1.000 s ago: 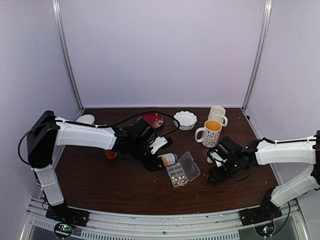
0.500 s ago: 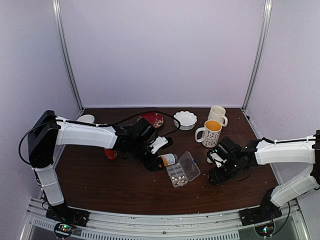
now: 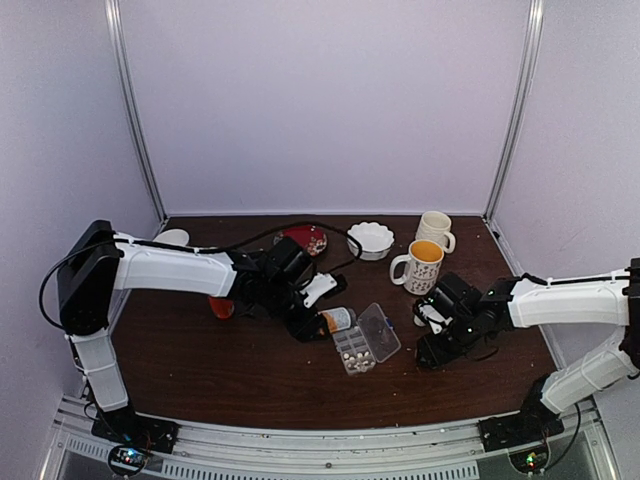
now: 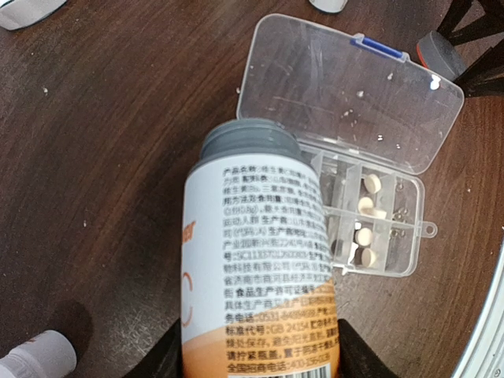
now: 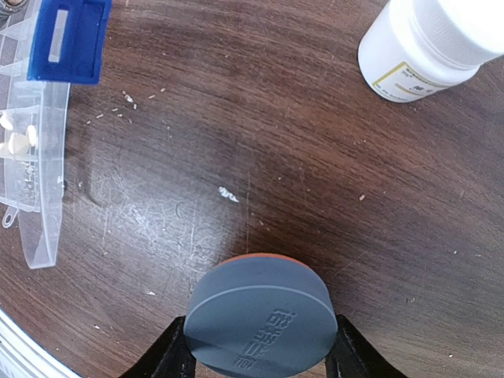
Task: Sort the pills into containers
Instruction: Pour the pill into the compartment of the pill container.
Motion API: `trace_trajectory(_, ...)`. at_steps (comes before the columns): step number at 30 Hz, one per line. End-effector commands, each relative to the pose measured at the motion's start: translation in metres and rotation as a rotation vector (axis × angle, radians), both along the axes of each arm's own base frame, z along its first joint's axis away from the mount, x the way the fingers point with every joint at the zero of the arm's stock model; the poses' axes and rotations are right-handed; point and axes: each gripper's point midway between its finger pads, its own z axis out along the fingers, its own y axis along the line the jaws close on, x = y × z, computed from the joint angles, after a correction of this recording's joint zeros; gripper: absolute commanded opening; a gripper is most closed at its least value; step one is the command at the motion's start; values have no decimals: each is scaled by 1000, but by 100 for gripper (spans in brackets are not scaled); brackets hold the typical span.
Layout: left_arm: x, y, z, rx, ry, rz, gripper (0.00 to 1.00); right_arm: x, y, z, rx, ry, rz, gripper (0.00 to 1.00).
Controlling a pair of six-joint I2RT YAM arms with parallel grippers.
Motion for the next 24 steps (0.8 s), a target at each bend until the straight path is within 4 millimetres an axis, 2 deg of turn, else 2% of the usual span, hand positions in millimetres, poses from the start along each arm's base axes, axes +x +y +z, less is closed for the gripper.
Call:
trace_trajectory(1,7,-10,8,-69,-33,5,0,5,2,4,10,-14,-7,1)
trace_trajectory(3,4,-9,9,-21,-2,-4,0,4,0,3,3,-7,-6,1)
trace_trajectory(5,3,-9,20,-60,-40,-12,0,4,0,4,6,-9,-8,1)
trace_trajectory(8,5,0,8,-20,-23,7,0,4,0,2,3,-10,-9,1)
trace_trajectory(10,3,-5,14,-25,-14,-9,0,3,0,0,2,-2,-9,1)
trace_trajectory(13,3,-5,8,-35,-20,-5,0,3,2,0,11,-2,-8,1)
trace_trajectory(17,2,-7,21,-85,-34,1,0,3,1,0,7,-2,-6,1)
trace_trajectory(24,-4,9,32,-111,-63,30,0,2,1,-1,10,3,-5,1)
